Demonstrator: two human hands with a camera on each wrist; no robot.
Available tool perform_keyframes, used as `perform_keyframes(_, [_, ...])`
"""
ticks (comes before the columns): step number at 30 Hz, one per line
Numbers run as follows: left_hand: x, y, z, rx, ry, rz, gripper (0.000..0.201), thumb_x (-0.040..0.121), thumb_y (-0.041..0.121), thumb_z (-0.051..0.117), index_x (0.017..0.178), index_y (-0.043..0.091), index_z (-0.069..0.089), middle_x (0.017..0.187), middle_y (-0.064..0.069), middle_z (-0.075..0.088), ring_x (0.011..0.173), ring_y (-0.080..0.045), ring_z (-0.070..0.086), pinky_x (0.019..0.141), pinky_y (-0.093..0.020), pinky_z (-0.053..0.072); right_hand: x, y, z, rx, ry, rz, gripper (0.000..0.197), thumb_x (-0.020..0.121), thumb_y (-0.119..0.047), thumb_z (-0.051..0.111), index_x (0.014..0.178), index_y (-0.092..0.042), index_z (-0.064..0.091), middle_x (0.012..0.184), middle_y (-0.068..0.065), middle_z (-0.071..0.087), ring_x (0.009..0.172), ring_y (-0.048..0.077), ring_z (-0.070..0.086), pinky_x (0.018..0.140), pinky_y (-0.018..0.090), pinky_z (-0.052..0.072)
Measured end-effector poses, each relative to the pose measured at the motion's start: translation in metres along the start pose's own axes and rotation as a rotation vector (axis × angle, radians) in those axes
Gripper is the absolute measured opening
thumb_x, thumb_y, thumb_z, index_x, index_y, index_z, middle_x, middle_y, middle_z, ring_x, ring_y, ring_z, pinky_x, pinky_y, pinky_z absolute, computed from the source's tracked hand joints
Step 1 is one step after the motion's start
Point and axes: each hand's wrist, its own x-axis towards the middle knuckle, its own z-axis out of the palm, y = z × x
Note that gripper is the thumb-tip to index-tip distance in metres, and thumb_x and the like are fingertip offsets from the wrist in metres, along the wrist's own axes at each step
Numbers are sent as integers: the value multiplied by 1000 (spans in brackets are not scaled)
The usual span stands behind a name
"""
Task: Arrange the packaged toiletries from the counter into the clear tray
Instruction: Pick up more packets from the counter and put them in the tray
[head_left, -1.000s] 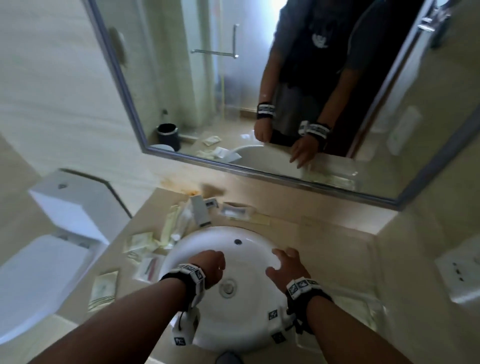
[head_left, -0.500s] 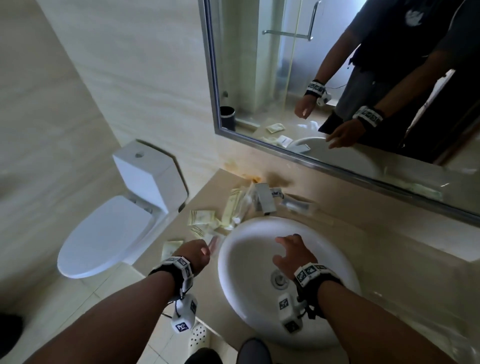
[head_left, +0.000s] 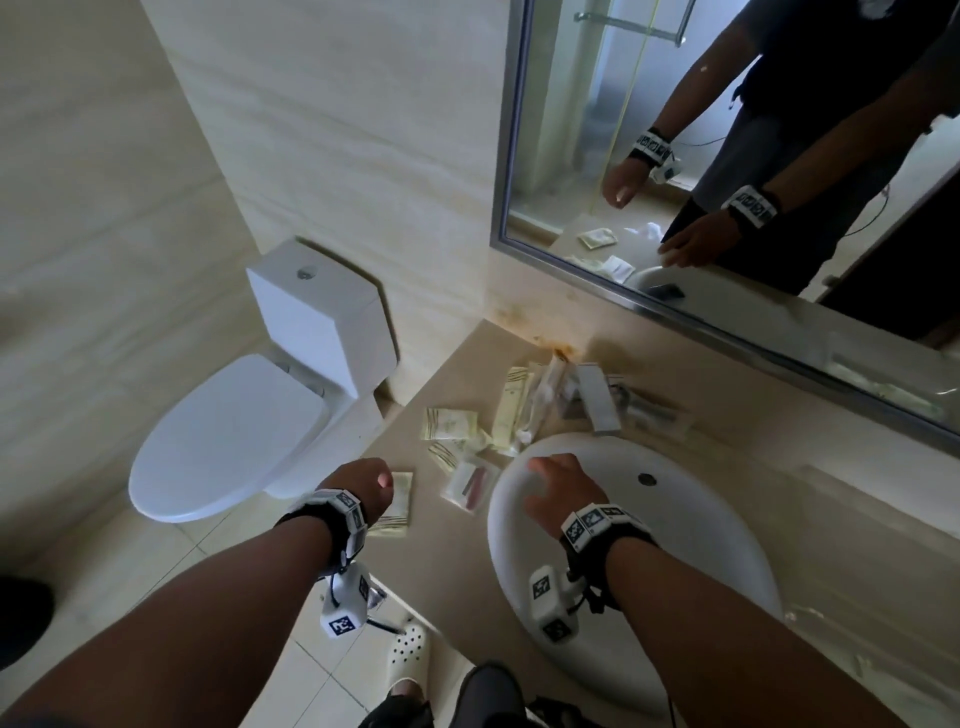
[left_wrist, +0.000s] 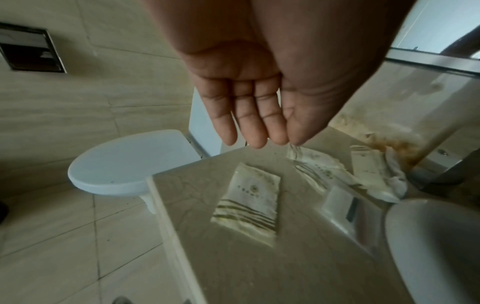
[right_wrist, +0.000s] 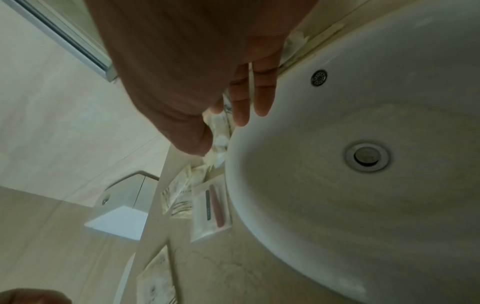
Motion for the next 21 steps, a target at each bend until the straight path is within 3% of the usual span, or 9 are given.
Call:
perform_keyframes(6, [20,-28,-4,58,-74,15,24,92,26,46,104,20,65,110,-1,68,101,-23,63,85,-31,51,23,-39,21,-3,-30,-21,59,83,-35,55,141,-34,41,147,3,31,122,23,53,96,32,44])
perform_keyframes(11, [42,-41,0,88,-126,72,27,86,35,56,112,29,60,119,1,60,106,-19,60,89,-30,49,44,-62,41,30,0,9,54,87,-37,53,139,-35,43,145,4,37,121,26,55,102,37,45])
perform_keyframes(16, [60,-40,7,209,-153,124,41,86,37,60,126,30,53,132,-2,48,116,-24,54,88,-33,48,67,-66,64,12,-53,25,59,86,-34,49,143,-37,38,155,5,24,129,26,50,106,39,43])
perform_keyframes(21, [72,-33,21,264,-196,174,62,83,42,66,139,28,43,143,-3,40,127,-27,45,95,-39,48,86,-68,76,-13,-79,59,62,83,-32,55,140,-38,32,153,1,17,122,28,54,98,39,47])
